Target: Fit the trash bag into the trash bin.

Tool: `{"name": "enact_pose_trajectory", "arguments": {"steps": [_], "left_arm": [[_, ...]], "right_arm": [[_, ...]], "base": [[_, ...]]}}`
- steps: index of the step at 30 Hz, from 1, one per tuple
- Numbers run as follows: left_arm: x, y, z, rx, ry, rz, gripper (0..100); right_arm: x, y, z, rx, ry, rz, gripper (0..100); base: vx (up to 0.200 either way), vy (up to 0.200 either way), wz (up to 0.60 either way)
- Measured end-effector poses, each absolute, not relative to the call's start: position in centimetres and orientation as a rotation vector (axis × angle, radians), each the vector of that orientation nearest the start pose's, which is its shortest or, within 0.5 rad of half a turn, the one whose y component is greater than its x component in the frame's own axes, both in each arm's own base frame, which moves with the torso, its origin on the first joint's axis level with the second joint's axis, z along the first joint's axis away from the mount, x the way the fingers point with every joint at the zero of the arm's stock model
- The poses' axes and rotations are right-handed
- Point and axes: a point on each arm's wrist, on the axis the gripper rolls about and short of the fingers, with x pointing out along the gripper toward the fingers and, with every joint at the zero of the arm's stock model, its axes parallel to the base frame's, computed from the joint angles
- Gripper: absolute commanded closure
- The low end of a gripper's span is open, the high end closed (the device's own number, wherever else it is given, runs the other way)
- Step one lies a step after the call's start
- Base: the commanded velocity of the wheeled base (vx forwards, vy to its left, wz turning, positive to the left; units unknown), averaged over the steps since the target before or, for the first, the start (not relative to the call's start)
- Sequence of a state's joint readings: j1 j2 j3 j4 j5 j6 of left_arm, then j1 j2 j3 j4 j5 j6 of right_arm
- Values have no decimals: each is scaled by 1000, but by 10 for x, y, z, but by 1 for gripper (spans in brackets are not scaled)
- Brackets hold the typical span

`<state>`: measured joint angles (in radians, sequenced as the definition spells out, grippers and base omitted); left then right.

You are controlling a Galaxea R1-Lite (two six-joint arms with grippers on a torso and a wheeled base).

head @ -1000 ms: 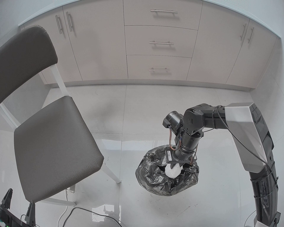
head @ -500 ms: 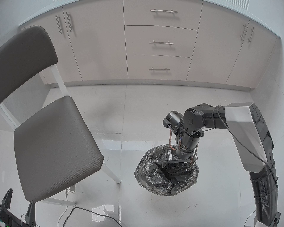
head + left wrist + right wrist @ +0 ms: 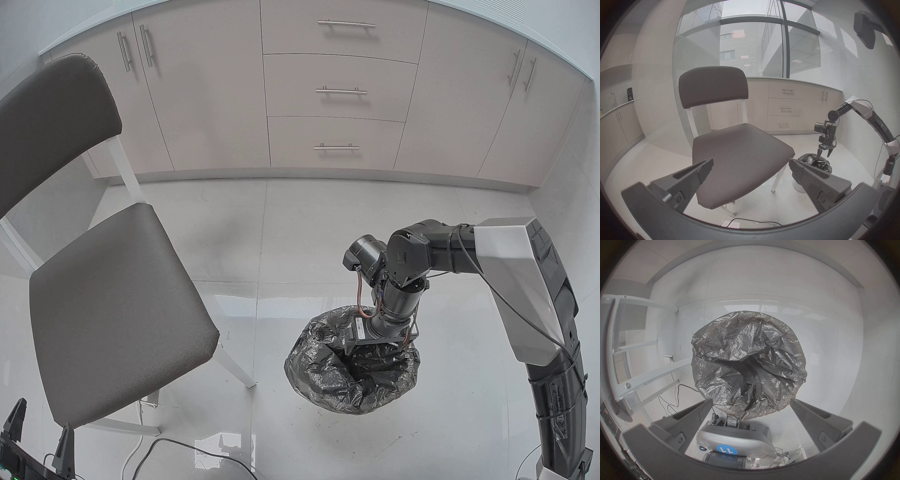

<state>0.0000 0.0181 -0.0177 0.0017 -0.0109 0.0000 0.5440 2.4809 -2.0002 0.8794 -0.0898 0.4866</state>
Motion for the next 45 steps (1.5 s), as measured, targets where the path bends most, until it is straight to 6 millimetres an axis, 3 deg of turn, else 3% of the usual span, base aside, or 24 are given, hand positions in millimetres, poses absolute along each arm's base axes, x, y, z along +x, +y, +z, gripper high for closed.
{"name": "enact_pose_trajectory", "arguments": {"steps": [32,45], "left_arm": [[-23,0,81,0,2,-11,0],[-23,0,81,0,2,-11,0]], "right_arm": [[386,226,77,-16,1319,36,0],[385,222,88,-18,1291,23,0]], "base": [[0,0,0],[0,0,0]]}}
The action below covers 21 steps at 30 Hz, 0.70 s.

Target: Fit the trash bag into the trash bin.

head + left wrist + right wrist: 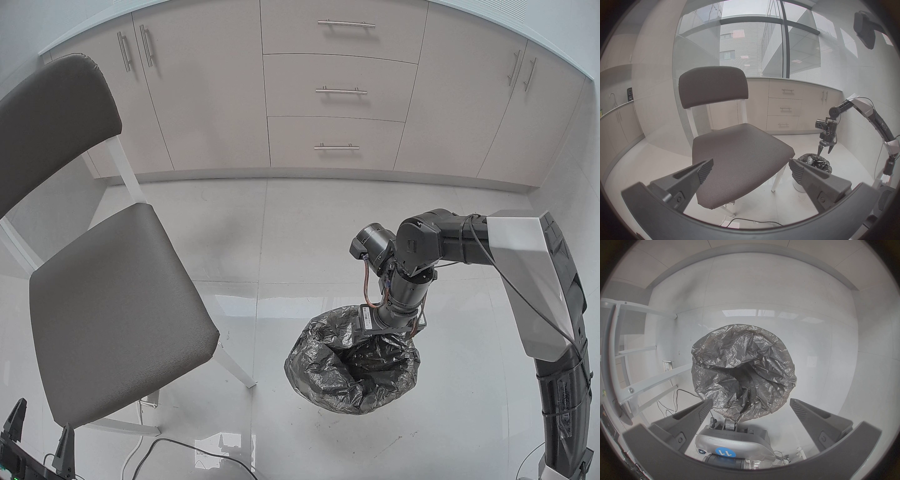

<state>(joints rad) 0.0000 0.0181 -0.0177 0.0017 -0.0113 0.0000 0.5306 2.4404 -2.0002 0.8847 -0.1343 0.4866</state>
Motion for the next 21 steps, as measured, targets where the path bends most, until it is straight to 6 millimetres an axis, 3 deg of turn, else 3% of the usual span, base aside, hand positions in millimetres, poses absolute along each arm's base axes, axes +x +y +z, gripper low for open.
{"name": "enact_pose_trajectory", "arguments": {"steps": [14,21], "left_arm": [[-23,0,81,0,2,-11,0],[-23,0,81,0,2,-11,0]], "right_arm": [[382,203,129,24,1218,19,0],[377,178,163,48,1180,-2,0]], "base": [[0,0,0],[0,0,0]]}}
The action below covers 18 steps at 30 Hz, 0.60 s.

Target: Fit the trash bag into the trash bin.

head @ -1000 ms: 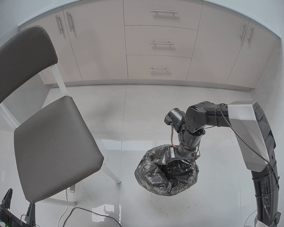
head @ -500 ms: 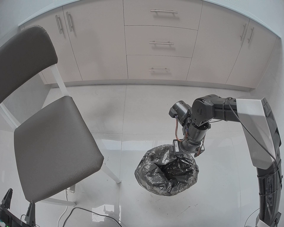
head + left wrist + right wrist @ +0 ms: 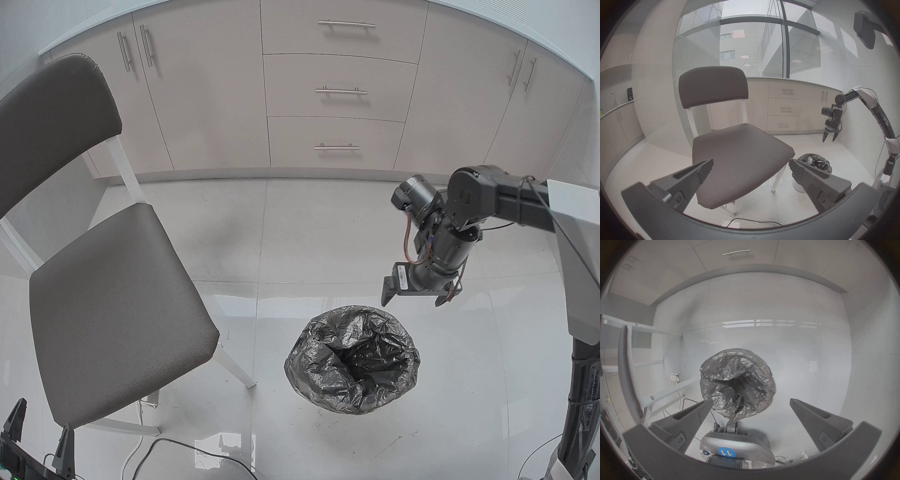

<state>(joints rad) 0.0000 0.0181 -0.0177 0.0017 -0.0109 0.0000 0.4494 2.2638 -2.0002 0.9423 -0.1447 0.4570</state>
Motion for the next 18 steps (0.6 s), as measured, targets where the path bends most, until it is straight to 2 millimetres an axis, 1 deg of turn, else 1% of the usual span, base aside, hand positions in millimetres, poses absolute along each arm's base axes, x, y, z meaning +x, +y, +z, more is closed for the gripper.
{"name": "enact_pose_trajectory", "arguments": {"steps": [6,10,11,14,16,18], "left_arm": [[-23,0,80,0,3,-11,0],[-23,0,81,0,2,-11,0],[-23,0,81,0,2,-11,0],[-23,0,81,0,2,-11,0],[-23,0,81,0,2,-11,0],[-23,0,81,0,2,-11,0]], "right_arm": [[367,142,200,60,1105,-114,0],[357,114,229,87,1048,-172,0],[355,110,233,91,1040,-177,0],[342,86,256,106,1003,-205,0],[330,67,273,110,977,-229,0],[317,52,288,109,953,-245,0]], "base": [[0,0,0],[0,0,0],[0,0,0],[0,0,0],[0,0,0],[0,0,0]]}}
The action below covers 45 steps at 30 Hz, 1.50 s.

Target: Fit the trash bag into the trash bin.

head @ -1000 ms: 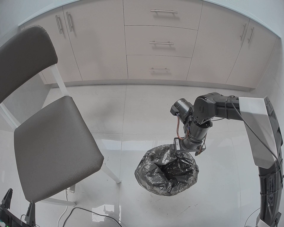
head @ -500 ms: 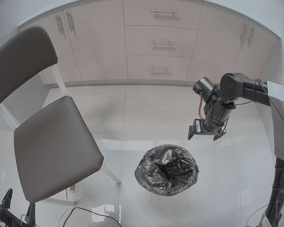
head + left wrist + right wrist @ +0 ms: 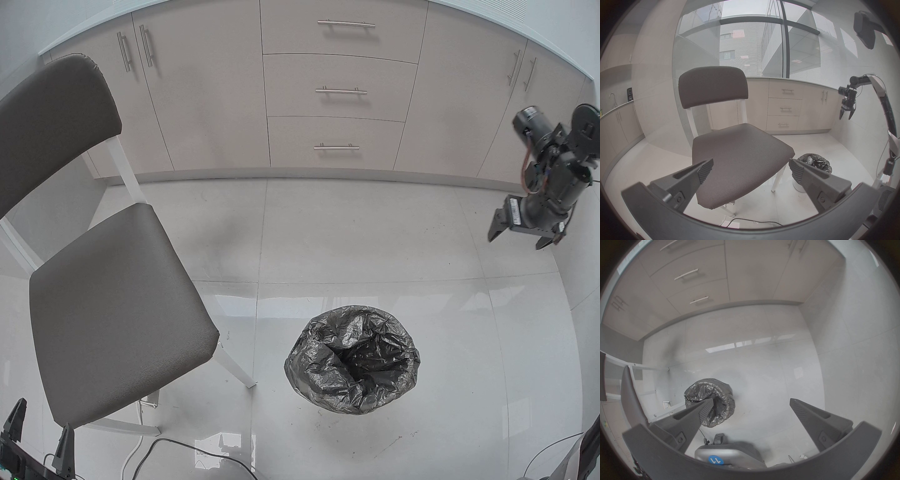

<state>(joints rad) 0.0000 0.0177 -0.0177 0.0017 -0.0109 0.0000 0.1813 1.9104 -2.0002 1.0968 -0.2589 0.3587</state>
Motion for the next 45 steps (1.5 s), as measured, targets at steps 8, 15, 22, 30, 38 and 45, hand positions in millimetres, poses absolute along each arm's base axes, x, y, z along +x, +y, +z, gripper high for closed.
{"name": "enact_pose_trajectory", "arguments": {"steps": [8,15,22,30,38,45], "left_arm": [[-23,0,81,0,1,-11,0],[-23,0,81,0,0,-11,0],[-23,0,80,0,1,-11,0],[-23,0,80,0,0,-11,0],[-23,0,80,0,0,-11,0],[-23,0,80,0,0,-11,0]], "right_arm": [[246,15,345,19,836,-237,0],[177,6,380,-143,728,-170,0],[96,1,393,-271,708,-107,0],[4,-3,391,-301,655,14,0],[-99,-3,381,-262,342,36,0],[-165,2,373,-258,-80,-4,0]], "base": [[0,0,0],[0,0,0],[0,0,0],[0,0,0],[0,0,0],[0,0,0]]}}
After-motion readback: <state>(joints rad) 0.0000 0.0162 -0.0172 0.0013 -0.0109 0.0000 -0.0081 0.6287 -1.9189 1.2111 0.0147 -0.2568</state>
